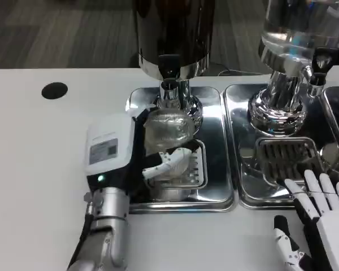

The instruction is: Grasp the cup under the faucet to collect the drink, then remove the cup.

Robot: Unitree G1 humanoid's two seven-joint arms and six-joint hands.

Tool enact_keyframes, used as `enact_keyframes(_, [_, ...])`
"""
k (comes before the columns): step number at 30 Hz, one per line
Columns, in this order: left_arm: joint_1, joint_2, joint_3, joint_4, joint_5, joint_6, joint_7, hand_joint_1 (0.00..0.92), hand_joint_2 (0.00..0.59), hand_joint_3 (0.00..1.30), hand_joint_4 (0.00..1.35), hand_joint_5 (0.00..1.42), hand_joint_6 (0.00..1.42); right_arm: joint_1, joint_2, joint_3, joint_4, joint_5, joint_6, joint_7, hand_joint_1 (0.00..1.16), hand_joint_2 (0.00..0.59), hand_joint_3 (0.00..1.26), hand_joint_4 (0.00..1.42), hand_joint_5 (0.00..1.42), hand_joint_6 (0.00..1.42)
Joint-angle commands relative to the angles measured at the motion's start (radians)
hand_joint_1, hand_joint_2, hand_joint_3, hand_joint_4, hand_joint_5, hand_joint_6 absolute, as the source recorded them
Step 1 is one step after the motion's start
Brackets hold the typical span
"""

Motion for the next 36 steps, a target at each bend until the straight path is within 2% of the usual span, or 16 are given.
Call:
enact_keyframes(1, [0.025,0.027,0.002,-0.039,0.013,0.025,-0.007,0.090,0.027,0.44,0.31,0.70,0.93,-0.005,-0.003,-0.006,-0.006,-0.003,0.008,0.006,0.00,0.464,0.18,0.01,0.00,0.00])
enact_keyframes(6, [0.023,0.031,0.005,-0.039,0.000,0.027,-0.008,0.050,0.024,0.39,0.25,0.65,0.83,-0.010,-0.002,-0.003,-0.002,-0.002,0.008,0.008,0.00,0.464,0.18,0.01,0.00,0.00])
enact_keyframes(16, [0.019,0.027,-0.003,-0.041,0.005,0.035,-0.006,0.029,0.025,0.33,0.19,0.60,0.74,-0.002,-0.005,-0.009,0.007,0.012,0.000,0.003,0.00,0.464,0.18,0.01,0.00,0.00])
enact_keyframes(22, [0.032,0.036,0.008,-0.071,-0.002,0.032,-0.002,0.011,0.025,0.31,0.17,0.58,0.70,-0.004,-0.004,-0.006,0.013,0.015,-0.004,0.003,0.01,0.465,0.18,0.01,0.00,0.00])
enact_keyframes(26, [0.046,0.037,0.018,-0.095,-0.011,0.022,-0.002,0.000,0.022,0.30,0.16,0.57,0.72,-0.007,-0.001,-0.003,0.015,0.011,-0.002,0.002,0.01,0.465,0.18,0.01,0.00,0.00])
enact_keyframes(31, [0.075,0.041,0.041,-0.161,-0.022,0.009,-0.007,0.000,0.017,0.30,0.16,0.58,0.76,-0.012,0.001,0.002,0.021,0.008,-0.001,0.002,0.01,0.462,0.19,0.01,0.00,0.00])
enact_keyframes(36, [0.122,0.064,0.081,-0.300,-0.049,-0.019,-0.041,0.000,0.002,0.30,0.17,0.55,0.75,-0.018,0.000,0.005,0.025,0.005,0.000,0.001,0.01,0.460,0.19,0.01,0.00,0.00])
